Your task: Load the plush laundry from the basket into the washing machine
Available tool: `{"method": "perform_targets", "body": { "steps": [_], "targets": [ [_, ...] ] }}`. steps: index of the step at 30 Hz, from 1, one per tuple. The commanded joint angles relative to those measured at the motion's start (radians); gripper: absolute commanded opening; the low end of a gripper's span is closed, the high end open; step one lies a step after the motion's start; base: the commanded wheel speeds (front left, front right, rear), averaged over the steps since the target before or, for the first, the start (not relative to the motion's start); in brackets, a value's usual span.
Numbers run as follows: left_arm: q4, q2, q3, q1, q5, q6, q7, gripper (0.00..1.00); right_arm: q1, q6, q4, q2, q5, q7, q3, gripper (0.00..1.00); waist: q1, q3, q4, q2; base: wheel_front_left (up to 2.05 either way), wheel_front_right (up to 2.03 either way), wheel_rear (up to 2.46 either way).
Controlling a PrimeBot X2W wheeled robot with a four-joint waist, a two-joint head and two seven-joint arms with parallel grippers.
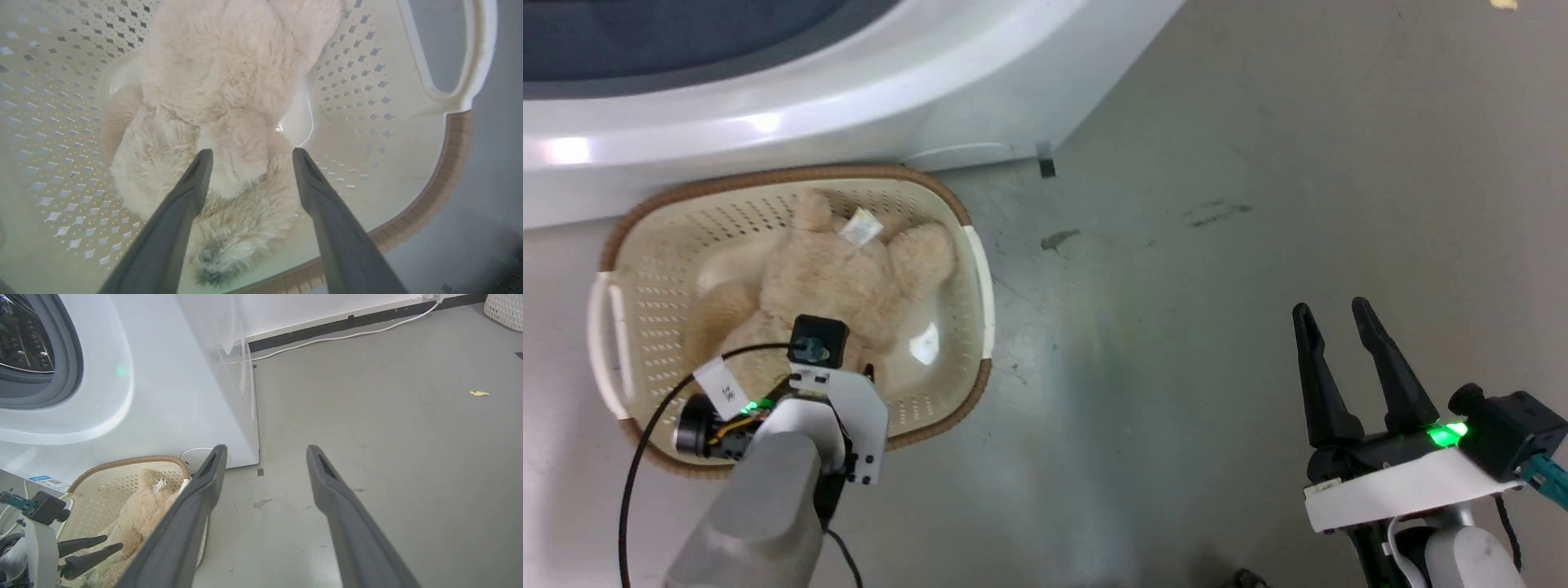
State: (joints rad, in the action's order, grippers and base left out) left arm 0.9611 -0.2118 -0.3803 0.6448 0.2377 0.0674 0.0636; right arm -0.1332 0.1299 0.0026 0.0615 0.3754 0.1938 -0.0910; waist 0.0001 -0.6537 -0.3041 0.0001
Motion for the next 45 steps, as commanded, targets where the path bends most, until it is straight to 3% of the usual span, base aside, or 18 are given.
{"method": "perform_targets", "body": {
  "steps": [1,9,24,25,34,39,45],
  "targets": [
    [0.021,-0.01,-0.011,0.029,-0.001,0.001,0.004,1.0,-0.022,0.001,0.003,-0.001,0.013,0.008,-0.003,1.0,-0.0001,-0.017,-0.013,-0.0001,0.0,0.0,0.0],
    [0.107,-0.064,-0.084,0.122,-0.022,0.068,0.06,1.0,-0.05,0.001,0.011,-0.005,0.062,0.025,-0.013,1.0,-0.0001,-0.088,-0.052,-0.0001,0.0,0.0,0.0],
    [0.263,-0.11,-0.162,0.254,0.026,0.093,0.101,1.0,-0.098,0.001,0.021,-0.009,0.136,0.056,-0.039,1.0,-0.0001,-0.228,-0.116,-0.0001,0.0,0.0,0.0],
    [0.273,-0.108,-0.164,0.259,0.034,0.093,0.102,0.0,-0.101,0.001,0.023,-0.009,0.14,0.058,-0.041,1.0,-0.0001,-0.234,-0.12,-0.0001,0.0,0.0,0.0],
    [0.312,-0.107,-0.19,0.242,0.061,0.096,0.026,0.0,-0.107,0.001,0.036,-0.01,0.145,0.068,-0.034,1.0,-0.0001,-0.19,-0.123,-0.0001,0.0,0.0,0.0],
    [0.303,-0.074,-0.171,0.178,0.095,0.1,-0.059,0.0,-0.073,0.001,0.038,-0.01,0.118,0.068,-0.02,1.0,-0.0001,-0.072,-0.097,-0.0001,0.0,0.0,0.0],
    [0.291,-0.032,-0.158,0.084,0.131,0.069,-0.183,0.0,0.001,0.001,0.048,-0.007,0.066,0.068,-0.007,1.0,-0.0001,0.111,-0.042,-0.0001,0.0,0.0,0.0]
  ]
}}
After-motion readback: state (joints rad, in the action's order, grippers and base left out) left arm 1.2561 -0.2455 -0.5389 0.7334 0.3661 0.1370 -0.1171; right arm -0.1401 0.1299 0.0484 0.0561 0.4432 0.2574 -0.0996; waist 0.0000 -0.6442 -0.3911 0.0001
